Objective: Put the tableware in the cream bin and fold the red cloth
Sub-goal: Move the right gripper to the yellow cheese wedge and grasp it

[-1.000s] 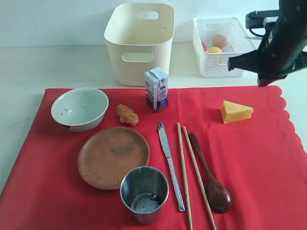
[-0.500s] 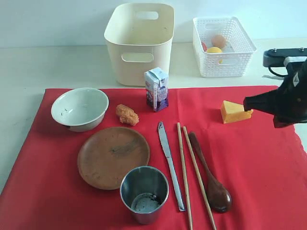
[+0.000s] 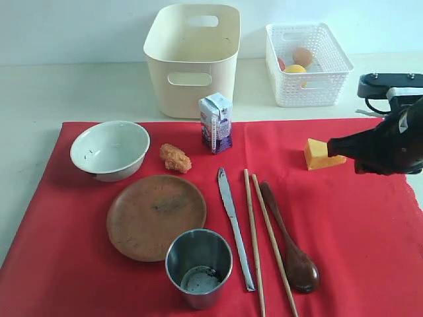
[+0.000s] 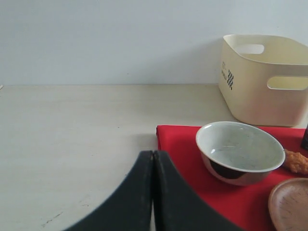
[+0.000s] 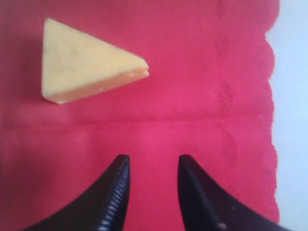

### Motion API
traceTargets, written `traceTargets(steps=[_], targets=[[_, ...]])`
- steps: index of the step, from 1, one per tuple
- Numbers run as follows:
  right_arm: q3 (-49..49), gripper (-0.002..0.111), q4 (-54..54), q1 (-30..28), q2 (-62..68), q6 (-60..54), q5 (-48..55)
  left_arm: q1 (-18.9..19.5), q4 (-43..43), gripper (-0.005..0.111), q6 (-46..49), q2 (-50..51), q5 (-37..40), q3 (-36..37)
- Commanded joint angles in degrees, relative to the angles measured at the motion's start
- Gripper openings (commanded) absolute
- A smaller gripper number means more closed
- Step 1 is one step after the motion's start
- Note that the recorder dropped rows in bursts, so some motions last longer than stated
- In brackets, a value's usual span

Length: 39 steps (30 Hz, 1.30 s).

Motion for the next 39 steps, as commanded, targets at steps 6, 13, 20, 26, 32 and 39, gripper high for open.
traceTargets(steps=[6, 13, 20, 26, 32, 39], targets=[[-7.8, 0.073, -0.9, -0.2, 8.4, -6.2, -8.5, 0.1, 0.1, 0.001, 0.0, -0.3, -0.1, 0.0], [-18.4, 0.085, -0.9, -0.2, 18.1, -12.0, -3.1, 0.1, 0.1, 0.001, 0.0, -0.3, -0.1, 0.0], [-22.1, 0.091, 0.1, -0.2, 23.5, -19.4, -2.1, 0.1, 0.1, 0.001, 0.0, -0.3, -0.1, 0.0], [-22.3, 0.090, 0.1, -0.2, 26.2, -19.8, -2.4, 0.1, 0.1, 0.001, 0.0, -0.3, -0.1, 0.0], [-22.3, 0.086, 0.0, -0.2, 26.2, -19.8, -2.8, 0.1, 0.1, 0.001, 0.0, -0.3, -0.1, 0.0], [-22.3, 0.086, 0.1, -0.2, 26.2, -19.8, -3.8, 0.1, 0.1, 0.001, 0.0, -0.3, -0.1, 0.0]])
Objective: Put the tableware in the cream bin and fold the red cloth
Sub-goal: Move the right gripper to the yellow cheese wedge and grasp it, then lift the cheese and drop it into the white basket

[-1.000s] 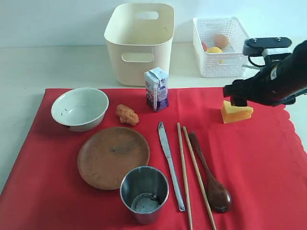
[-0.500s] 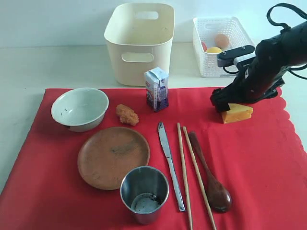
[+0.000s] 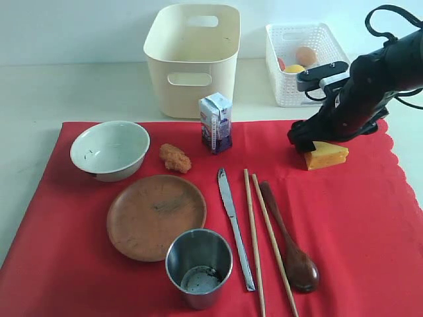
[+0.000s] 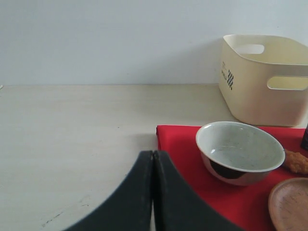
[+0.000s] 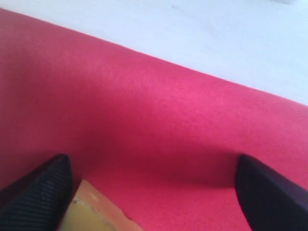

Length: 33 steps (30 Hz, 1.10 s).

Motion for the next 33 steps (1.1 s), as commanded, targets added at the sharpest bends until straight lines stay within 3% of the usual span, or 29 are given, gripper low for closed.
traceTargets(steps=[1, 6, 15, 22, 28, 31, 33], targets=[[0.0, 0.086, -0.3, -0.2, 1.1, -0.6, -0.6, 0.1, 0.1, 0.001, 0.0, -0.3, -0.1, 0.0], [0.0, 0.085, 0.5, -0.2, 2.0, -0.6, 0.8, 0.1, 0.1, 0.001, 0.0, -0.3, -0.1, 0.0], [0.0, 0.061, 3.6, -0.2, -4.5, -0.6, 5.2, 0.1, 0.1, 0.001, 0.0, -0.3, -0.1, 0.0], [0.0, 0.061, 4.7, -0.2, -5.7, -0.6, 10.2, 0.1, 0.1, 0.001, 0.0, -0.3, -0.1, 0.0], [0.0, 0.075, 8.8, -0.2, -3.4, -7.9, 11.0, 0.1, 0.1, 0.001, 0.0, -0.3, -0.1, 0.0], [0.0, 0.074, 9.9, -0.2, -2.4, -11.6, 11.7, 0.1, 0.1, 0.001, 0.0, -0.3, -0.1, 0.0], [0.0, 0.067, 9.9, -0.2, -2.4, -11.6, 11.8, 0.1, 0.1, 0.001, 0.0, -0.3, -0.1, 0.0]])
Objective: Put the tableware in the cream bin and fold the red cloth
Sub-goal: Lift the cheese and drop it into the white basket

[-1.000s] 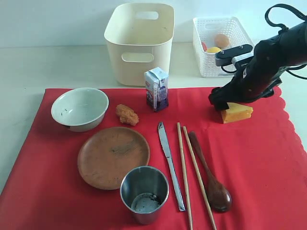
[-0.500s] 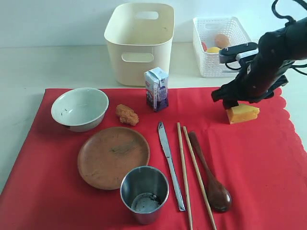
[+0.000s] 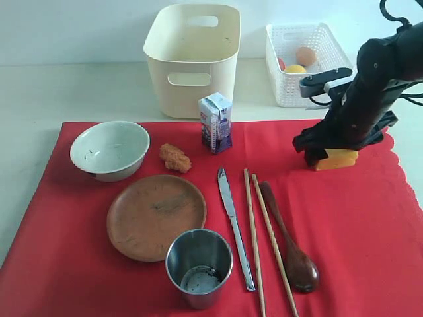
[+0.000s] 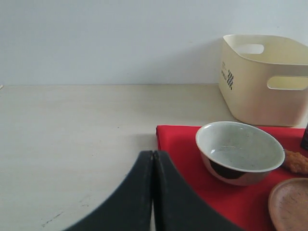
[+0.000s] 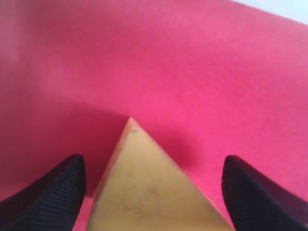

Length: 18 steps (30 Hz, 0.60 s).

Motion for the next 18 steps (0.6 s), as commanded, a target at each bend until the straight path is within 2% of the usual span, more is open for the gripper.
traceTargets(steps=[1, 6, 10, 11, 18], targets=[[0.1, 0.061, 1.0, -0.2, 0.3, -3.0, 0.6, 0.1, 0.1, 0.001, 0.0, -0.3, -0.1, 0.0], [0.1, 0.025, 1.0, -0.2, -0.3, -2.8, 1.5, 0.1, 0.1, 0.001, 0.0, -0.3, -0.1, 0.0], [0.1, 0.003, 1.0, -0.2, -3.0, -0.6, 1.2, 0.1, 0.1, 0.001, 0.0, -0.3, -0.1, 0.0], [0.1, 0.000, 1.0, -0.2, -4.1, 0.0, 0.7, 0.1, 0.1, 0.001, 0.0, -0.3, -0.1, 0.0], [-0.1, 0.000, 3.2, -0.2, -12.7, 2.5, -7.0, 0.1, 0.1, 0.001, 0.0, -0.3, -0.1, 0.0]])
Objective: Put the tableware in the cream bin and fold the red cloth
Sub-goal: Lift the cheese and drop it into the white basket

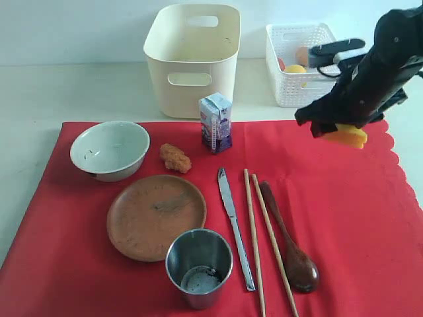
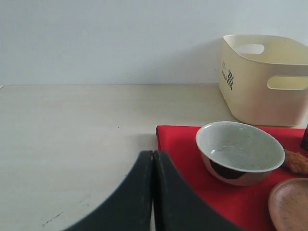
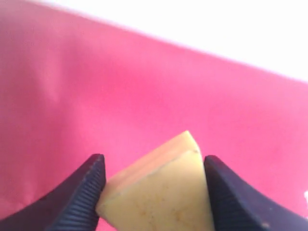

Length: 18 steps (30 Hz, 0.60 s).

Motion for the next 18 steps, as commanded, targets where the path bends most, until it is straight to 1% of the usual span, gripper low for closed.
traceTargets(steps=[1, 7, 11, 18], targets=[[-0.1, 0.000, 2.2, -0.2, -5.5, 0.8, -7.7, 0.1, 0.1, 0.001, 0.0, -0.3, -0.1, 0.0], [-1.0, 0.000, 2.5, -0.2, -6.5, 0.8, -18.4, 0.1, 0.1, 0.001, 0.0, -0.3, -0.1, 0.0], [-5.1, 0.000, 2.5, -0.2, -4.5, 0.8, -19.0, 0.1, 0.1, 0.001, 0.0, -0.3, -0.1, 0.0], [-16.9, 0.000, 2.5, -0.2, 2.2, 0.8, -19.5, 0.1, 0.1, 0.001, 0.0, -0.3, -0.1, 0.0]])
